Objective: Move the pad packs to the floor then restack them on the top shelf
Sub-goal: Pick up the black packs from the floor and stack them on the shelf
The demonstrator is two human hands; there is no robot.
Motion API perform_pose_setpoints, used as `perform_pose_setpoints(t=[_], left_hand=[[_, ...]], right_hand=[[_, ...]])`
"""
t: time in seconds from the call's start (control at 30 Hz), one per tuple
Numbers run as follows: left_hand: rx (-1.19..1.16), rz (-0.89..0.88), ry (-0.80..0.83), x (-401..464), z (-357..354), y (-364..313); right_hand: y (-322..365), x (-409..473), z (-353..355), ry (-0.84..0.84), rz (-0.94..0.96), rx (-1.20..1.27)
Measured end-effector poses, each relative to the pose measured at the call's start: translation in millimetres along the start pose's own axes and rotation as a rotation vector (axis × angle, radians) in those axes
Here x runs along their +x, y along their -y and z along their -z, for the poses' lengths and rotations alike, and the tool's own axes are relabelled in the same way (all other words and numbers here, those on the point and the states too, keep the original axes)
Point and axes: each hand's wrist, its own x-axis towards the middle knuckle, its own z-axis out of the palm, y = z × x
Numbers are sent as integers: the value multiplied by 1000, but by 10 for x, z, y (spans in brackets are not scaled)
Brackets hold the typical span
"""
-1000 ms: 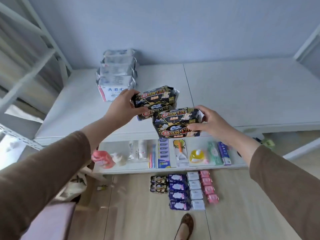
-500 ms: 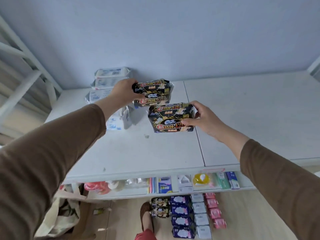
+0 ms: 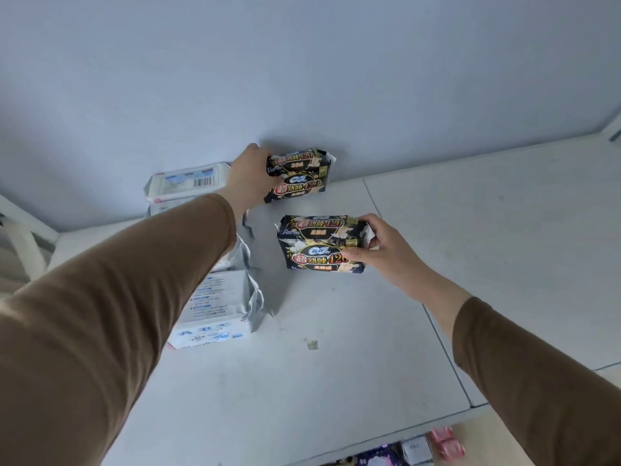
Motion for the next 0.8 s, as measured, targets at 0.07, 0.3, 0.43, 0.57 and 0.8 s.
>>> perform_pose_setpoints(t=[0.07, 0.3, 0.43, 0.57, 0.8], left_hand=[[0, 4, -6, 89, -75, 48], [57, -79, 5, 129, -175, 104], [96, -95, 47, 76, -6, 116], [40, -101, -44, -102, 253, 167], [35, -86, -56, -599, 443, 361]], right_hand=[[-8, 71, -27, -14, -12, -18], [-35, 317, -94, -5, -24, -29], [15, 546, -128, 37, 1, -50], [14, 877, -157, 24, 25, -40], [-85, 1362, -241, -66, 13, -97]])
